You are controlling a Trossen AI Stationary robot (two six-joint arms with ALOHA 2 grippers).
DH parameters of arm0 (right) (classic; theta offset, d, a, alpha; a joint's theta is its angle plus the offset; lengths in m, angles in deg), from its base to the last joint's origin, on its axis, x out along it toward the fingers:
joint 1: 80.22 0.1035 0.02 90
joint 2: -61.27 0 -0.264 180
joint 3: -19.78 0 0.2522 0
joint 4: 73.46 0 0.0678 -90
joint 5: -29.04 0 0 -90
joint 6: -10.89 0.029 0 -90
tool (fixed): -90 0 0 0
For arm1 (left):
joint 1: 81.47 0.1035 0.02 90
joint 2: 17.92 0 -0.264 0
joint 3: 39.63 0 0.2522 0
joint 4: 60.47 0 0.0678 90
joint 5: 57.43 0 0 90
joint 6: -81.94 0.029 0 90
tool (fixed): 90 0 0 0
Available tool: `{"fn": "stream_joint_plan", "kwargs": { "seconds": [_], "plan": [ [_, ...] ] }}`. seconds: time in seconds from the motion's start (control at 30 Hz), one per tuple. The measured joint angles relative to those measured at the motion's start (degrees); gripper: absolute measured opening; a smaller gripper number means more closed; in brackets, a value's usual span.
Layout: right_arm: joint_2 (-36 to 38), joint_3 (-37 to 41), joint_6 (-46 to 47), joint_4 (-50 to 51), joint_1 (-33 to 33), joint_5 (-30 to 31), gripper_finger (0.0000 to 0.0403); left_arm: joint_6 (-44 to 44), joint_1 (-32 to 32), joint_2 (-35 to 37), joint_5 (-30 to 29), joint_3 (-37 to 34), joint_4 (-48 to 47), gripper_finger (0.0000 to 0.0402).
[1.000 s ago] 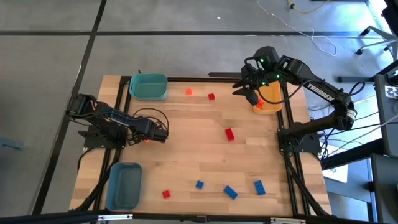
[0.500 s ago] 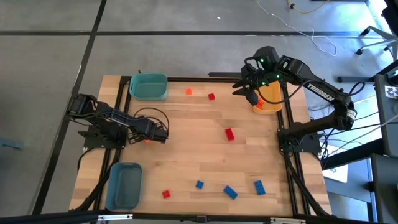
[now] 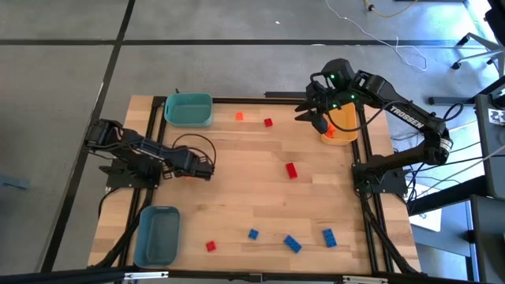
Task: Sort & place blocks by color
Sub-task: Put the orange game piece into the yellow bin
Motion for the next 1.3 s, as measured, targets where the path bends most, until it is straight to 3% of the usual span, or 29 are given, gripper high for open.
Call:
{"fn": "stream_joint_plan", "kwargs": {
  "seconds": [0.1,0.2,0.77,0.9,1.17,1.3],
  "plan": [
    [0.1,0.0,-0.3,0.0,0.0,-0.2,0.0173,1.7,0.3,0.8,-0.5,1.0,-0.3,0.0132],
    [0.7,0.0,-0.4,0.1,0.0,-0.2,0.0173,8.8,1.5,2.4,-0.7,2.7,-0.4,0.0132],
    [5.7,0.0,-1.5,6.7,0.0,0.2,0.0173,69.4,12.9,2.7,-0.4,26.3,6.6,0.0132],
    [5.6,0.0,-1.8,6.5,0.0,0.0,0.0173,81.0,15.4,2.8,5.3,31.5,10.2,0.0132],
    [5.6,0.0,0.0,5.8,0.0,-0.7,0.0173,93.1,19.3,2.8,16.0,39.1,14.0,0.0132],
    [5.4,0.2,-0.2,4.2,0.0,-7.8,0.0173,97.6,21.1,2.9,26.9,40.0,20.7,0.0132]
  ]
}}
